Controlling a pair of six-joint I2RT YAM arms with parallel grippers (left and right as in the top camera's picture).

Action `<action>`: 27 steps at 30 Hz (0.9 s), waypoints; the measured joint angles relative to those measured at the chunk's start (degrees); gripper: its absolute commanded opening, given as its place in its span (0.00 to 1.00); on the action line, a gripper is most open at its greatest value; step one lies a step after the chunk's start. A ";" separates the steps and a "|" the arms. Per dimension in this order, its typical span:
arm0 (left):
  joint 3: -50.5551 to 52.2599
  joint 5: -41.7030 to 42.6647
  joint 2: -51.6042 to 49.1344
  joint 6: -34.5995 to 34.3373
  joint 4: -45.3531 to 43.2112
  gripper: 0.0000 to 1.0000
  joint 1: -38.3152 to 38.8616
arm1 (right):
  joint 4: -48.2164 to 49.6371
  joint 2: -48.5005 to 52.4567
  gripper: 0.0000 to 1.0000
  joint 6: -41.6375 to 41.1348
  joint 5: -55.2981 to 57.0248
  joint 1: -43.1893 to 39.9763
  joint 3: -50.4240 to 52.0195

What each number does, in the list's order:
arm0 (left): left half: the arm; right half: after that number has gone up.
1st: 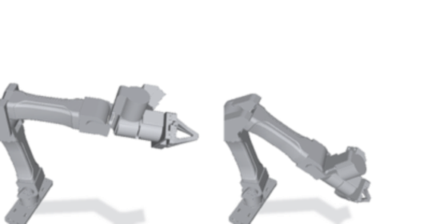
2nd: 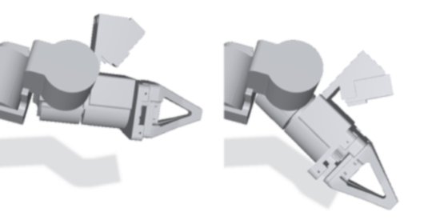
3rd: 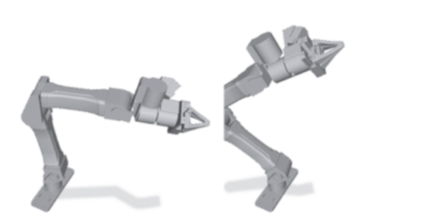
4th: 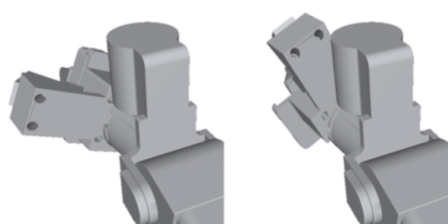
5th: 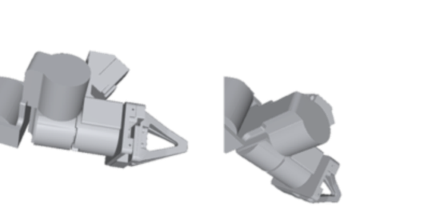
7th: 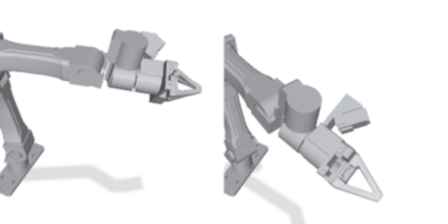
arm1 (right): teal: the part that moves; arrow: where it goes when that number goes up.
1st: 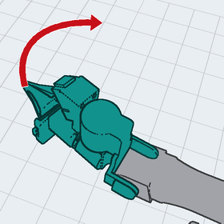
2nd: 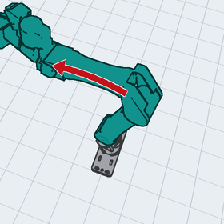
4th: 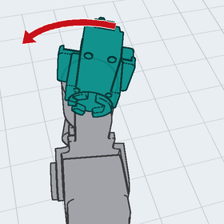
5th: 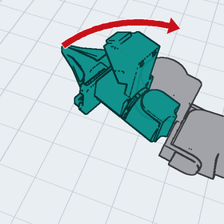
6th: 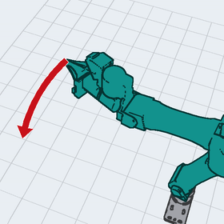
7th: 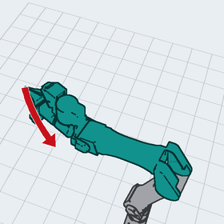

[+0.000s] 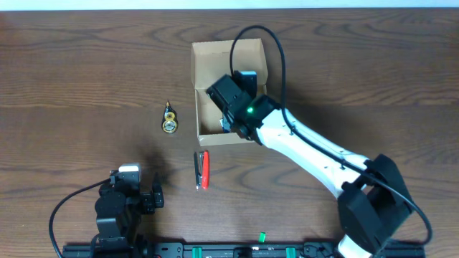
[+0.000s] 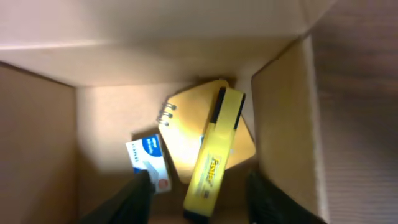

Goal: Pack container

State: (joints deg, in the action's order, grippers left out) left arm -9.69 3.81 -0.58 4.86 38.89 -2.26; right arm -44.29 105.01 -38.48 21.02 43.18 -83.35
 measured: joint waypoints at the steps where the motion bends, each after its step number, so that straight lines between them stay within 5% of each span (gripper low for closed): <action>1: 0.00 0.00 0.00 -0.02 0.00 0.95 0.00 | -1.20 -0.44 0.87 0.20 -0.02 0.00 -1.29; 2: 0.00 0.00 0.00 0.00 0.02 0.95 0.00 | -2.80 -1.18 0.99 0.39 0.02 0.00 -2.60; 22: 0.00 0.00 0.00 -0.02 0.00 0.95 0.00 | -34.51 -35.65 0.99 5.25 5.03 0.00 -4.96; 27: 0.00 0.00 0.00 0.00 -0.02 0.95 0.00 | -37.99 -45.27 0.99 2.86 6.43 0.00 2.16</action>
State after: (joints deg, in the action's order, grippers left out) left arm -9.69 3.81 -0.58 4.86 38.87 -2.26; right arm -82.28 59.75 -35.62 27.44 43.18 -81.19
